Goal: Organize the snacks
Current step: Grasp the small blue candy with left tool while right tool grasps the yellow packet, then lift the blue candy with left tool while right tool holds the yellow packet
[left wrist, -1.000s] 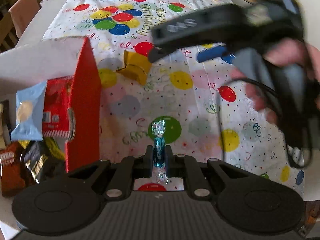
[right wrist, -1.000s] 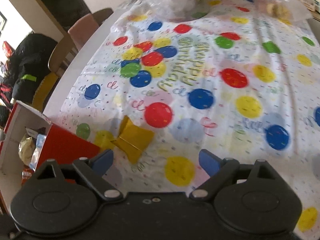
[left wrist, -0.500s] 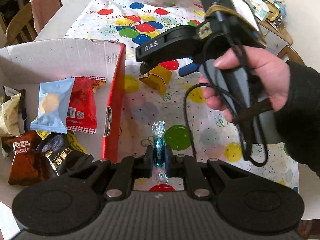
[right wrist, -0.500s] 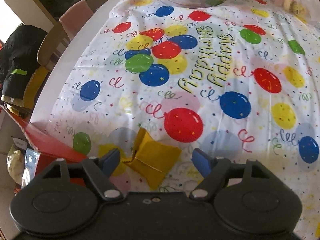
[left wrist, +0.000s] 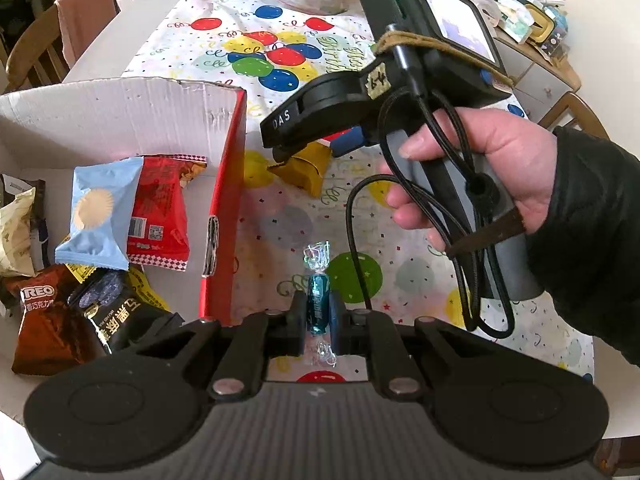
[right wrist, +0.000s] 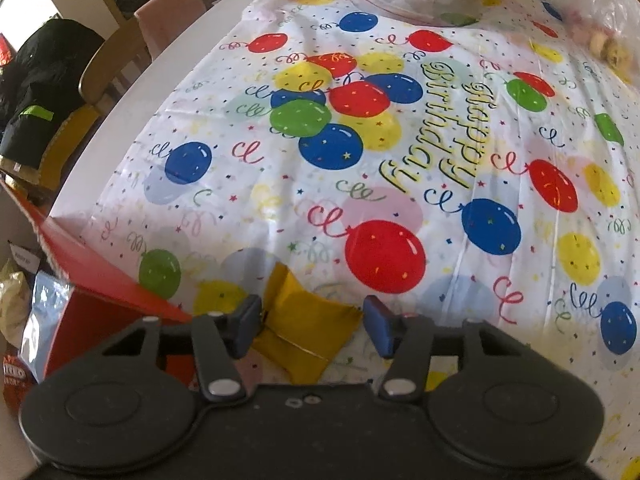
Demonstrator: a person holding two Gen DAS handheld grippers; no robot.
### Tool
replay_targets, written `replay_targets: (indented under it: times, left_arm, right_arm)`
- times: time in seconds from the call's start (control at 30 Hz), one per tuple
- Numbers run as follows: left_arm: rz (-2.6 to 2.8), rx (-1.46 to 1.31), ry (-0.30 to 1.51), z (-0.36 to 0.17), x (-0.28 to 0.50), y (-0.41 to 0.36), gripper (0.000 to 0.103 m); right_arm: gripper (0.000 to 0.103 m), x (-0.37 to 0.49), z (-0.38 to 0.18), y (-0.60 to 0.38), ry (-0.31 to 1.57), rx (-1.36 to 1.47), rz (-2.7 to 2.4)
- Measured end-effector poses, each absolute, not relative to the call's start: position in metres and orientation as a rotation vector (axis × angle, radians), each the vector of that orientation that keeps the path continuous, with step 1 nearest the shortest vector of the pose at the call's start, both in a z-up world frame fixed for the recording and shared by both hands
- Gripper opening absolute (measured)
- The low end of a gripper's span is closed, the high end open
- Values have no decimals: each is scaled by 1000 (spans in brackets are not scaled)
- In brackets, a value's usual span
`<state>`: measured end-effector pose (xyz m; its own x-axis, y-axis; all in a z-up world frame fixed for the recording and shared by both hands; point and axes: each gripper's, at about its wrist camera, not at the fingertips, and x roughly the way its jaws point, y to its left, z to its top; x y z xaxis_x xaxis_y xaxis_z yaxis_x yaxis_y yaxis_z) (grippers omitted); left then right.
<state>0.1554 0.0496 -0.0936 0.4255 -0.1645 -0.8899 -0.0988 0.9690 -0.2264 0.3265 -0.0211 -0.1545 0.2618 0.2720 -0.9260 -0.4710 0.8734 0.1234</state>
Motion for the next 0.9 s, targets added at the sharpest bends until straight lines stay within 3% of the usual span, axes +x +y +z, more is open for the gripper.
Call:
replay_targets:
  times: [0.4, 0.9]
  left_arm:
    - [-65, -248, 1137, -93, 152, 46, 11]
    - [-164, -270, 1097, -63, 134, 55, 11]
  right_arm:
    - [47, 306, -141, -59, 1194, -158, 507]
    - [47, 243, -73, -116, 1127, -116, 472]
